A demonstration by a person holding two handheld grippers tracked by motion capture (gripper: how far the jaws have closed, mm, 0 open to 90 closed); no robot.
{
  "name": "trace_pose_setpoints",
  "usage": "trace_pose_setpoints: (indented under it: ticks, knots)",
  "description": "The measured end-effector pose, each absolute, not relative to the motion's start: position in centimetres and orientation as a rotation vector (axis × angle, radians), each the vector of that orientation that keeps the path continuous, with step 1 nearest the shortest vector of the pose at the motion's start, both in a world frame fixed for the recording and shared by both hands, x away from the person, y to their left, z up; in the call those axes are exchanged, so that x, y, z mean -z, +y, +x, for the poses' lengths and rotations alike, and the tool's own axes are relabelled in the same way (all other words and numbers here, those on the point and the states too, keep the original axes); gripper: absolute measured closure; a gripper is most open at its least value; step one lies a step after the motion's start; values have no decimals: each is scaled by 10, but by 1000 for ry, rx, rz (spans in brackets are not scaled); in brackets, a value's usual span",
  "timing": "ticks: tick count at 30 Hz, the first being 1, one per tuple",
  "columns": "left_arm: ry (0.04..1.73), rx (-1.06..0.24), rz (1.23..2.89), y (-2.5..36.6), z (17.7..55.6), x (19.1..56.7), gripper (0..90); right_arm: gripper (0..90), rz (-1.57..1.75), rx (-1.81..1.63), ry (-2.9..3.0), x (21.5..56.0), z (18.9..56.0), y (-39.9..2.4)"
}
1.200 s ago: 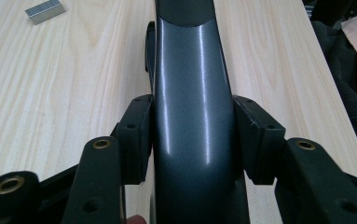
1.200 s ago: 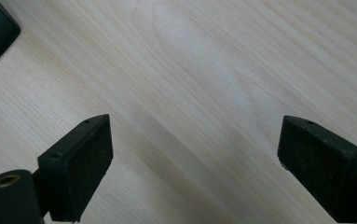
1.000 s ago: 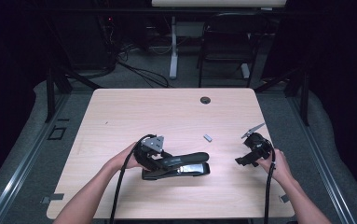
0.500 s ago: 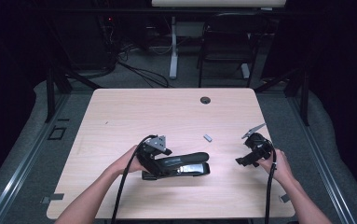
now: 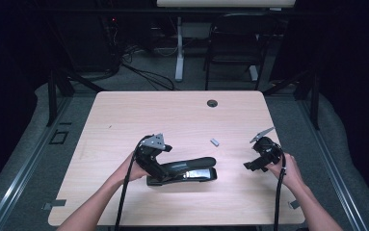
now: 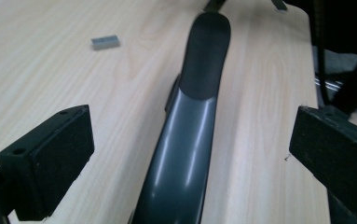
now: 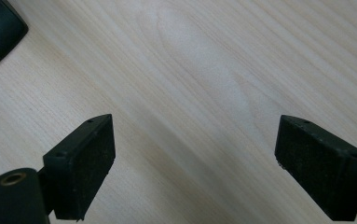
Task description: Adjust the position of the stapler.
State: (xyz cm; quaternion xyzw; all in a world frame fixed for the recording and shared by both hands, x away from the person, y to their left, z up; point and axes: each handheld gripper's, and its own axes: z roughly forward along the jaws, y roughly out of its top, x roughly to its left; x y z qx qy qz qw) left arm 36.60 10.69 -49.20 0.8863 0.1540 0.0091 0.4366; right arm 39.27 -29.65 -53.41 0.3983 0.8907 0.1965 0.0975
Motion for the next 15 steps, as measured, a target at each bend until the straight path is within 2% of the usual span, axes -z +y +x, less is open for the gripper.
trace_pose_setpoints:
  ticks: [5,15]
  knots:
    - [452,-80,2145,100,364,484,0,119,1190,-581,2623,535,395,-297]
    - [526,-108,2091,89,353,474,1,124,1207,-590,2592,532,385,-303]
